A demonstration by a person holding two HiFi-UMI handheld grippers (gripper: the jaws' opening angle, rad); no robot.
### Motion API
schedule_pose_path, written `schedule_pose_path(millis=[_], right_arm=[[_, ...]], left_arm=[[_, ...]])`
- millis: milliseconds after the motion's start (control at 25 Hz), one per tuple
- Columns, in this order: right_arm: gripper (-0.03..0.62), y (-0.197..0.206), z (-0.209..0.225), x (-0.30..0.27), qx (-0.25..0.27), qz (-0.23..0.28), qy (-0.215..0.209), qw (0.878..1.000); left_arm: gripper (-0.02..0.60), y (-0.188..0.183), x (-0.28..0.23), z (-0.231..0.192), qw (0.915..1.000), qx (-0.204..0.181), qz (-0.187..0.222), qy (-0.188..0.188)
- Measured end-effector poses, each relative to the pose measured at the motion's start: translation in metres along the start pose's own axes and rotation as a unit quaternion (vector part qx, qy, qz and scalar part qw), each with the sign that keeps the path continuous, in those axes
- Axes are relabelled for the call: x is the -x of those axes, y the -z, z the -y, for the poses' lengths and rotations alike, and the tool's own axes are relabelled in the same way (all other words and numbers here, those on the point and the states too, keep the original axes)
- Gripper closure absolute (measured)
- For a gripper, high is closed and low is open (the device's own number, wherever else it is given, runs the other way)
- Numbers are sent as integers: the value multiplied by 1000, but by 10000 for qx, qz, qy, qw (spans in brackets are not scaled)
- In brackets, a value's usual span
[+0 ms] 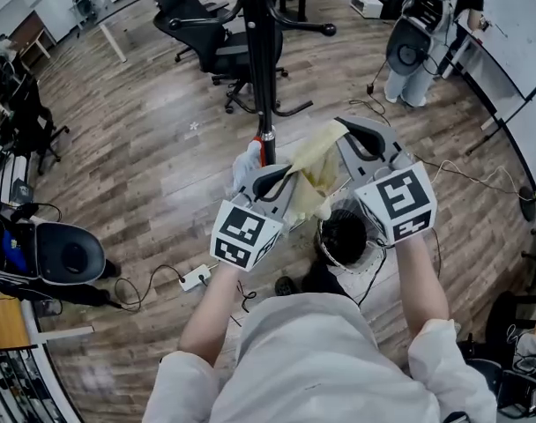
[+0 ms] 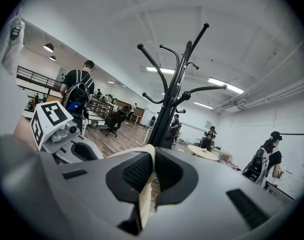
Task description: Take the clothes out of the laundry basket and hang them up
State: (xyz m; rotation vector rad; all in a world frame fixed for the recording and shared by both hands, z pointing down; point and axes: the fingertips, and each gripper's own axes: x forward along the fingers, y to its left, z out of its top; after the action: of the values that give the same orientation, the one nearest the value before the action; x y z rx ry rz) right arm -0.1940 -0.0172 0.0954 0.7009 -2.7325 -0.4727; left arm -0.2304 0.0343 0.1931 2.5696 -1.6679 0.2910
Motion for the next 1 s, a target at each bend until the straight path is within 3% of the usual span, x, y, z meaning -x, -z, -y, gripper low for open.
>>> schedule_pose_path(millis=[200,440,640,1000], right_arm=[[583,-7,16,3,192,84,63,9998],[583,-27,37,12,396,320,89,9987],[583,-53,69,26,535,655,227,9962],[583,-125,108,41,825,1489,306,9849]], left_arm=[[552,-31,12,-22,9975,-651,-48,-280],[552,-77,15,-31,9866,-1575,42,-434],[552,-131,15,-28,9725,-2255,250,-535],[552,-227,29,-32,9422,-3114,652,-1052]])
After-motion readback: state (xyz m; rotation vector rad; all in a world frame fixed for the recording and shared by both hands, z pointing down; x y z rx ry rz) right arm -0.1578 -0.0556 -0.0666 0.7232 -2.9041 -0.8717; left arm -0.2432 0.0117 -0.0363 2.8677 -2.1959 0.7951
